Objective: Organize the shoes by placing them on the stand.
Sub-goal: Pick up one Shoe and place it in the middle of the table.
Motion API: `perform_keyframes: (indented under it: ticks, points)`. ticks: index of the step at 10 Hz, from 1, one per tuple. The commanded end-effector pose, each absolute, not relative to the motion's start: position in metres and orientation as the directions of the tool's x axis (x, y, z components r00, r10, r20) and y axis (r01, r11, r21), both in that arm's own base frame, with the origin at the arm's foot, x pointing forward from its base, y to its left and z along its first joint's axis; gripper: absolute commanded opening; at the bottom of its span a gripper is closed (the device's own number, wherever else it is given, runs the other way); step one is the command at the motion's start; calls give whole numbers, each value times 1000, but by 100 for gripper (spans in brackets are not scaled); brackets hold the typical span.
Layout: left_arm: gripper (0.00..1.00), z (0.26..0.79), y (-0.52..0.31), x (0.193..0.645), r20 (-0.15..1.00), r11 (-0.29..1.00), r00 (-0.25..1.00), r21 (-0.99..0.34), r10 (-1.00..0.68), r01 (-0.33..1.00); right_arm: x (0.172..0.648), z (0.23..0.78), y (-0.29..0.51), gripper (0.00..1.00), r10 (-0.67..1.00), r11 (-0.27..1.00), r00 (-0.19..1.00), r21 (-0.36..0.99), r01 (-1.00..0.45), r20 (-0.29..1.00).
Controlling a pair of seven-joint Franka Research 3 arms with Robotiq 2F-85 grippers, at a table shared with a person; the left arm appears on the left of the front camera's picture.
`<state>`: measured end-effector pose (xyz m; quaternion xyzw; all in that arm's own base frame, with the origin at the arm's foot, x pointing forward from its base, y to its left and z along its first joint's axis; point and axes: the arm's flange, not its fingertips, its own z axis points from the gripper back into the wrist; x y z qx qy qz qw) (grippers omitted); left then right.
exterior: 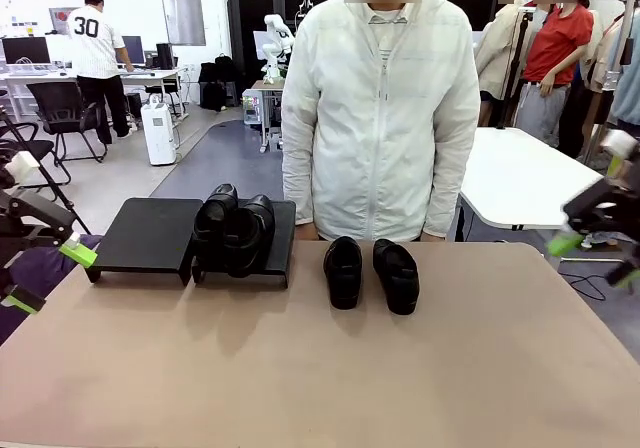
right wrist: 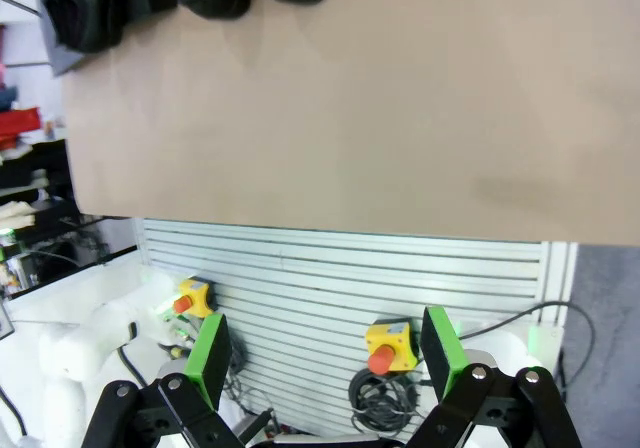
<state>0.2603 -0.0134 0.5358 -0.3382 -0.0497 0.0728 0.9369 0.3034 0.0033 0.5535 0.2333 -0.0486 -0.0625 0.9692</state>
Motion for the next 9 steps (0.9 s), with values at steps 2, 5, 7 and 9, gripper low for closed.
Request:
perform_keyframes:
  ticks: [2,5,7,9]
  points:
    - [100,538,-10,261,37,755,986,-648,165,-102,474,560,132,100,-129,968,992,217,124,6]
    - [100,538,-10,261,37,755,986,-648,165,-102,570,506,230,100,-188,981,976,64,182,110]
    - [100,538,-10,261,37,755,986,-648,165,-102,527,504,219,100,-147,976,982,177,125,120]
    - [100,538,-10,261,37,755,986,-648,165,-102,527,504,219,100,-147,976,982,177,125,120]
